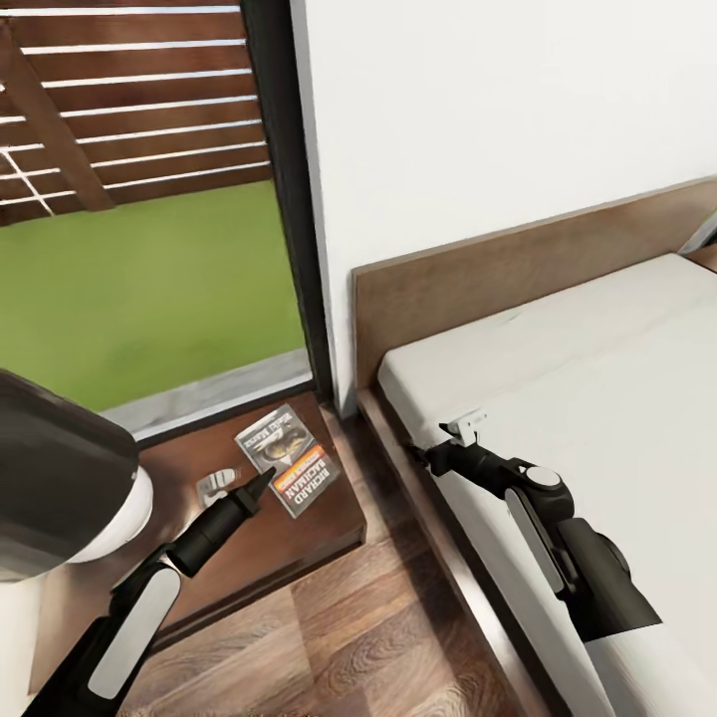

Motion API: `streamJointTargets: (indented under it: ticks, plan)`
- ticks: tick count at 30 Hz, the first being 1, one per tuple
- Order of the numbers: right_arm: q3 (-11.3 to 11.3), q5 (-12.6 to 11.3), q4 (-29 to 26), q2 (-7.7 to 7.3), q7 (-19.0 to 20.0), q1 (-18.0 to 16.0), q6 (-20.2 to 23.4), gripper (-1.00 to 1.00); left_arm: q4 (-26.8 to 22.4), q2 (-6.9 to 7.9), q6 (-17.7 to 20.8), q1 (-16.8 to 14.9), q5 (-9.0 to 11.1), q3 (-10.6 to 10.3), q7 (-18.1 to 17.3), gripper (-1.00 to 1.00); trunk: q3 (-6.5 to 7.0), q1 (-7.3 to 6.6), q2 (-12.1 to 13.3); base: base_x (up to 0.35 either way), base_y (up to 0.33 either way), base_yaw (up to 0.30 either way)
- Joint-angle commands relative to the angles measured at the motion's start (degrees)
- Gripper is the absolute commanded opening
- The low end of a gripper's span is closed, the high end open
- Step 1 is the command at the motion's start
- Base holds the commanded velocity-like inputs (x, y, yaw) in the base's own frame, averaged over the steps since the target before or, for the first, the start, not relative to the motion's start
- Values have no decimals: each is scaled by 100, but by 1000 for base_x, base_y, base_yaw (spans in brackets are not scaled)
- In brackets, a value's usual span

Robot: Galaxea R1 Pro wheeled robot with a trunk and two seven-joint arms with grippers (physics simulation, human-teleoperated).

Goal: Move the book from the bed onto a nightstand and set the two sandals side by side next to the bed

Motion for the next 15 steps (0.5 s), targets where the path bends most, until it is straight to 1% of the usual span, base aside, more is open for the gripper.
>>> streamJointTargets:
  ticks: [1,3,5,8,10,12,15]
  plan:
    - [5,-60,-8,-5,-11,-1,45,100,-1,8,40,-4,89,-3,-10,-100,-3,0,-2,0,0,276]
    - [3,-60,-8,-5,-11,-1,45,100,19,10,37,2,105,-2,-16,-100,-3,0,-2,-14,-5,276]
    - [5,-60,-8,-5,-11,-1,45,100,30,11,37,4,107,-2,-14,-100,-3,0,-2,-151,-106,276]
    - [3,-60,-8,-5,-11,-1,45,100,34,13,37,4,109,-2,-17,-100,-3,0,-2,-197,-169,276]
    - [4,-60,-8,-5,-11,-1,45,100,41,13,37,4,112,-2,-18,-100,-3,0,-2,-88,-219,276]
    - [4,-60,-8,-5,-11,-1,45,100,71,17,37,4,115,-2,-24,-100,-3,0,-2,31,-195,276]
    - [2,-60,-8,-5,-11,-1,45,100,123,20,37,4,124,-2,-41,-100,-3,0,-2,101,-75,245]
